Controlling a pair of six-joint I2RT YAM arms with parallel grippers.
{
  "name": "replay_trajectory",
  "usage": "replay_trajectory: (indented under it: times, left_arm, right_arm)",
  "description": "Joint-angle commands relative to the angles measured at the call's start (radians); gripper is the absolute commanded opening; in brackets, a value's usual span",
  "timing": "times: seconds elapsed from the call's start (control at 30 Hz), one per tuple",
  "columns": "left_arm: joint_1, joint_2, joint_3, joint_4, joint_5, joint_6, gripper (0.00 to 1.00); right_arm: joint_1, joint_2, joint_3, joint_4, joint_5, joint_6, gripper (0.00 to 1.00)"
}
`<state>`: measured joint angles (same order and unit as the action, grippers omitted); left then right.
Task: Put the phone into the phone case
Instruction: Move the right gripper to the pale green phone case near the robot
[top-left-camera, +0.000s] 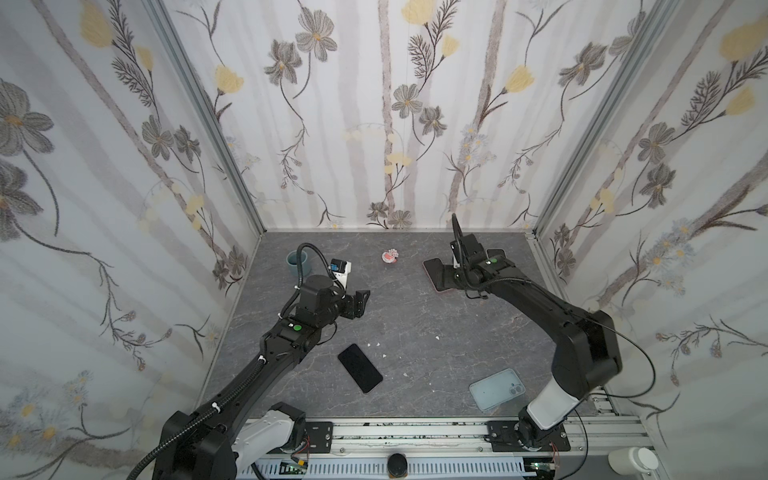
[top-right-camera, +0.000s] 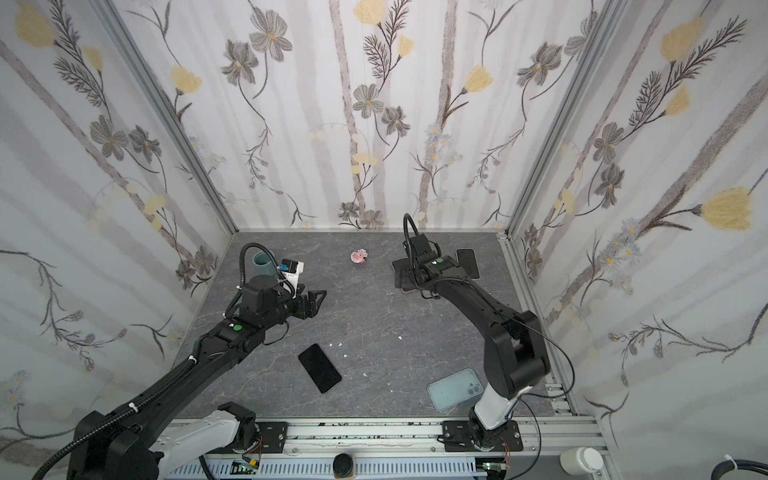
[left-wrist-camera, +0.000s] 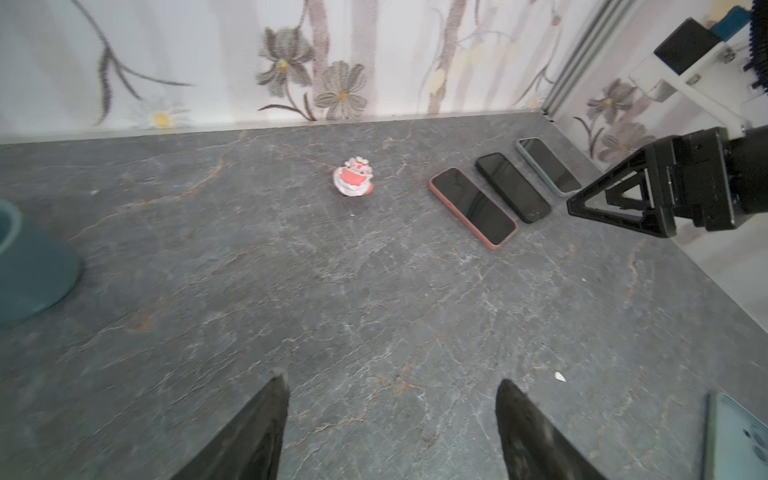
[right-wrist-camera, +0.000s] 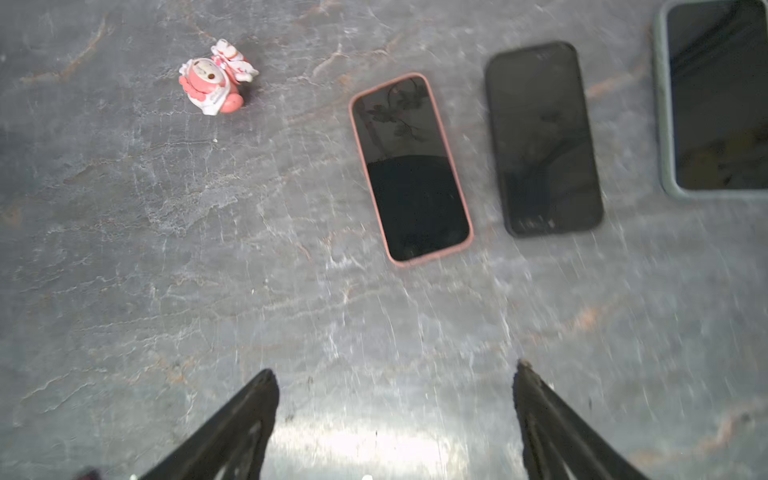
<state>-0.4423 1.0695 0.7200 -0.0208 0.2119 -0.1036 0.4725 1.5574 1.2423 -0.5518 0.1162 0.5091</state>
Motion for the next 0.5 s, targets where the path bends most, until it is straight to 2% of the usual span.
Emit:
replay_trajectory:
  times: [0.0,0.07,0.17,0.27,0.47]
  left_arm:
    - [-0.07,-0.01,0.01,0.056,0.113,0.074,0.78]
    - [-0.135,-0.017,0.008,0.069,0.152,0.147,0.77]
    - [-0.219,-0.035,-0.012,0.098,0.219,0.27,0.83]
    - [-0.269,-0.059,-0.045,0.161,0.236,0.338,0.88]
    - [-0.294,-0.074,-0.064,0.254,0.26,0.368,0.9]
  right_arm:
    - [0.018,-0.196,-0.176,0.054,-0.013,0.249,0.82]
    - [0.023,-0.319,-0.288,0.044,-0.015,0.361,0.79]
    - [0.024,-0.472,-0.42,-0.035,0.003,0.511,0.8]
    - [0.022,-0.585,-0.532,-0.124,0.028,0.553,0.8]
    - [0.02,-0.704,-0.667,-0.238,0.04,0.637,0.8]
